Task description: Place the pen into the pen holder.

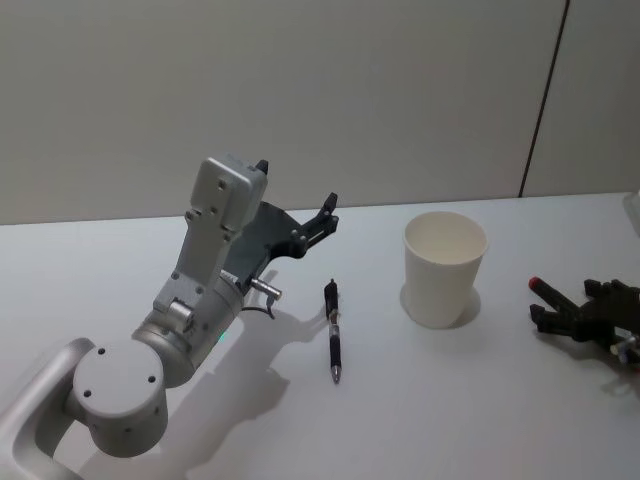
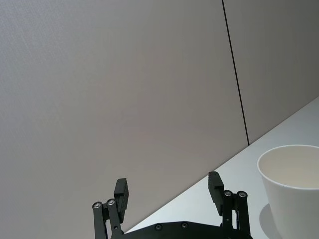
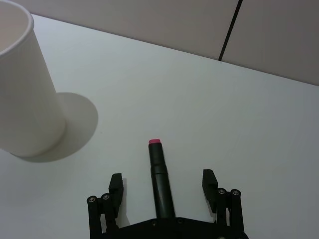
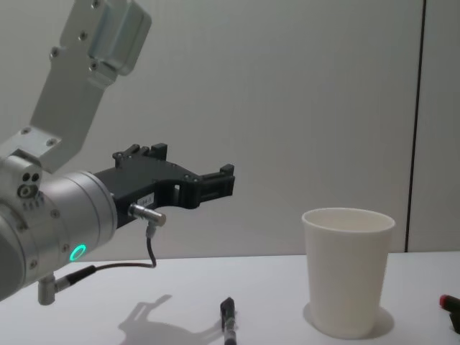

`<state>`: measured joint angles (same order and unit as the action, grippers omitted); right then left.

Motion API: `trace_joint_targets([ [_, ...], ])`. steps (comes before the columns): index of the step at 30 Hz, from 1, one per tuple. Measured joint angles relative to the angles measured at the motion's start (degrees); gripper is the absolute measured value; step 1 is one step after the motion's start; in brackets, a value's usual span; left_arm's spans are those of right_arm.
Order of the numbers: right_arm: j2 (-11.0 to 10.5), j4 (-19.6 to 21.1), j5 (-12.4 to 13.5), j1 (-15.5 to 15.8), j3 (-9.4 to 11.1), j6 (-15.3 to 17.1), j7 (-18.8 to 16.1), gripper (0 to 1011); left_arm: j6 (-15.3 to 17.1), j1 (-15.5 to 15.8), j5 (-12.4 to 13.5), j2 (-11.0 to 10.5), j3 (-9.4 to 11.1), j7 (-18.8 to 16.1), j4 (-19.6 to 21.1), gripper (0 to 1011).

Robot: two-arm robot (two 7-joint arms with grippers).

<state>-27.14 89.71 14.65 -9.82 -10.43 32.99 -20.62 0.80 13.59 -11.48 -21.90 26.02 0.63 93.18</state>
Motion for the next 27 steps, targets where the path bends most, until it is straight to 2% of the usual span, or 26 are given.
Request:
trace_joint_targets([
  [8, 0.3, -0.7, 0.8, -0.1, -0.1, -0.2, 0.4, 1000, 0.0, 0.0, 0.0, 0.0, 0.0, 0.0, 0.0, 1001],
  [14, 0.5, -1.1, 1.1, -0.1, -0.2, -0.2, 0.5, 886, 0.0, 0.0, 0.0, 0.0, 0.0, 0.0, 0.0, 1001],
  [27, 0.7, -1.4, 1.4, -0.1, -0.2, -0.1, 0.7, 801, 0.0, 0.0, 0.0, 0.0, 0.0, 0.0, 0.0, 1001],
])
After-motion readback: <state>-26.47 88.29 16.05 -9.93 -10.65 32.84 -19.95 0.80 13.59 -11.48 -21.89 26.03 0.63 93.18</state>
